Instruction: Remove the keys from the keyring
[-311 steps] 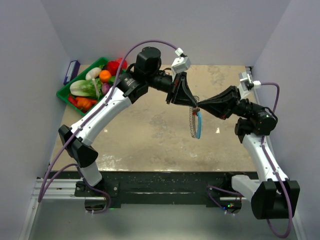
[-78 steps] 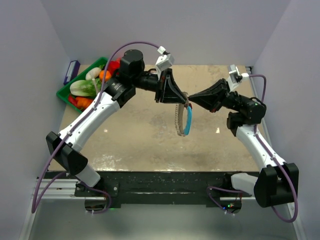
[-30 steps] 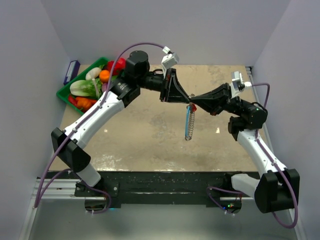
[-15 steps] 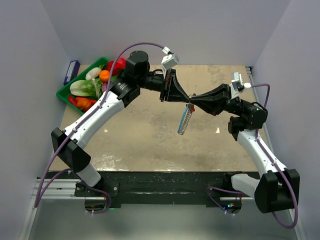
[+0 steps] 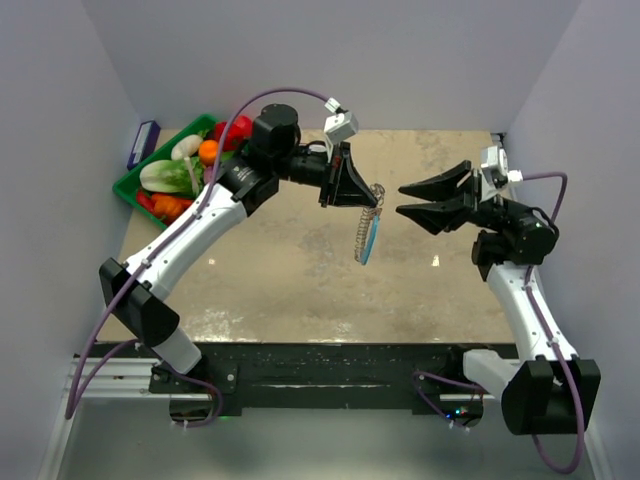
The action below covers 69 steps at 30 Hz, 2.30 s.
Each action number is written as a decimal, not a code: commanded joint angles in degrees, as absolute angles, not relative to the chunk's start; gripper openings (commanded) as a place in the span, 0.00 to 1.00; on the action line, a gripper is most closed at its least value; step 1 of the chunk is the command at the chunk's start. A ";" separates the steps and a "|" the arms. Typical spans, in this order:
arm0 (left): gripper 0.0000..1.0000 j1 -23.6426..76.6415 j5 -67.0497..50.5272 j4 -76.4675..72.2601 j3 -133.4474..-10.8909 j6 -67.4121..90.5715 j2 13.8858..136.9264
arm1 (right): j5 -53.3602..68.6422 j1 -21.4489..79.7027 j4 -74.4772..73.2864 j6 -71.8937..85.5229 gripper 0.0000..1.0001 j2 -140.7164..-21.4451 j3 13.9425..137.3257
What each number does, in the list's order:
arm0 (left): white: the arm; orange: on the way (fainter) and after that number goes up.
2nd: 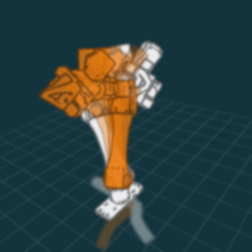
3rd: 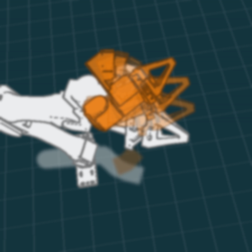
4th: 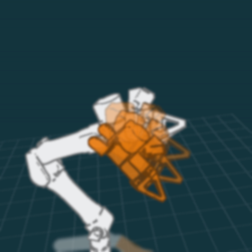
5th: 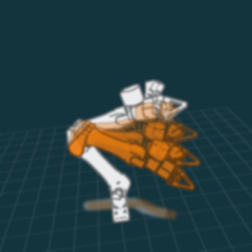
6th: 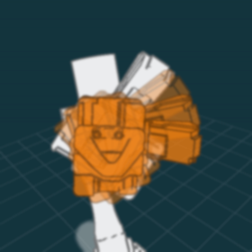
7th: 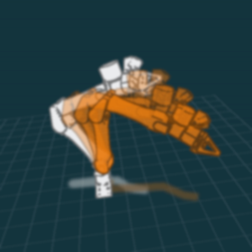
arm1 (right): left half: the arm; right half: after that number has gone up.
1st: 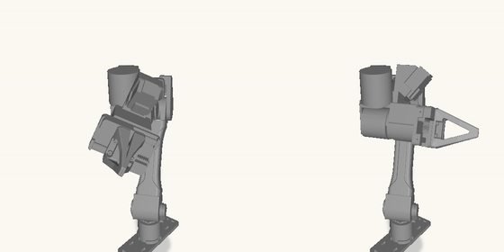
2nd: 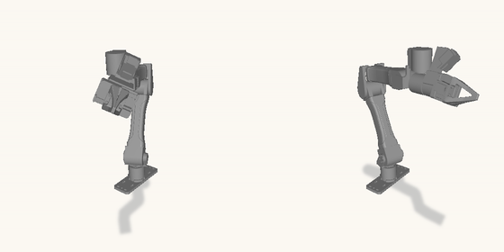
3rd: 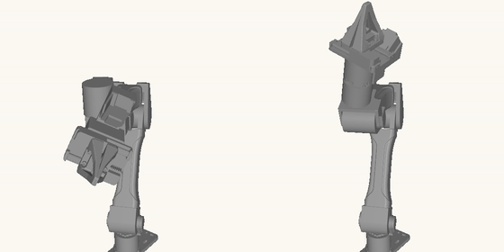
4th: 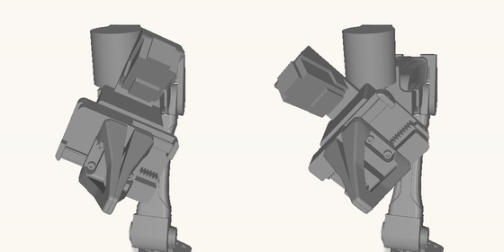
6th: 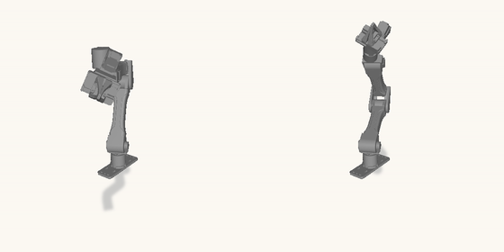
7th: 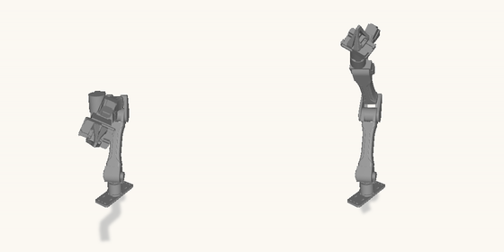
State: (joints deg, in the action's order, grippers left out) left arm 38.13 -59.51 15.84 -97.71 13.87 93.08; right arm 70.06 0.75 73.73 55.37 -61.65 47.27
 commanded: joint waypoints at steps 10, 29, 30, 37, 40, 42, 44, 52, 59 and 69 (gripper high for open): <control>0.00 37.97 -60.73 13.80 -101.07 13.89 91.32 | 69.52 1.93 52.05 35.61 0.47 -60.38 46.14; 0.00 37.97 -59.85 13.80 -101.43 13.80 91.58 | 67.59 8.96 34.90 22.43 0.45 -61.08 48.07; 0.00 37.97 -59.68 13.80 -101.43 13.80 91.58 | 67.33 9.14 32.37 21.54 0.42 -61.08 48.77; 0.00 37.88 -58.71 14.67 -101.25 12.84 91.76 | 66.62 9.32 17.78 11.97 0.12 -60.73 53.43; 0.00 37.97 -56.52 15.99 -100.99 11.78 91.49 | 64.17 9.40 4.16 2.48 0.04 -60.21 58.61; 0.00 37.88 -54.85 16.78 -100.90 10.46 91.32 | 61.36 9.32 -4.08 -3.67 0.02 -59.77 62.29; 0.00 37.88 -54.41 17.23 -100.55 9.67 91.14 | 59.69 9.32 -8.50 -8.32 0.02 -59.68 64.50; 0.00 37.88 -53.09 17.84 -99.49 8.61 90.61 | 53.53 9.32 -22.05 -17.66 0.02 -59.15 72.24; 0.00 37.97 -53.09 17.84 -99.49 8.61 90.70 | 51.77 9.32 -26.98 -22.05 0.03 -58.80 74.88; 0.00 38.14 -50.19 17.58 -99.23 9.23 91.14 | 48.08 9.49 -31.20 -26.54 0.01 -59.06 79.63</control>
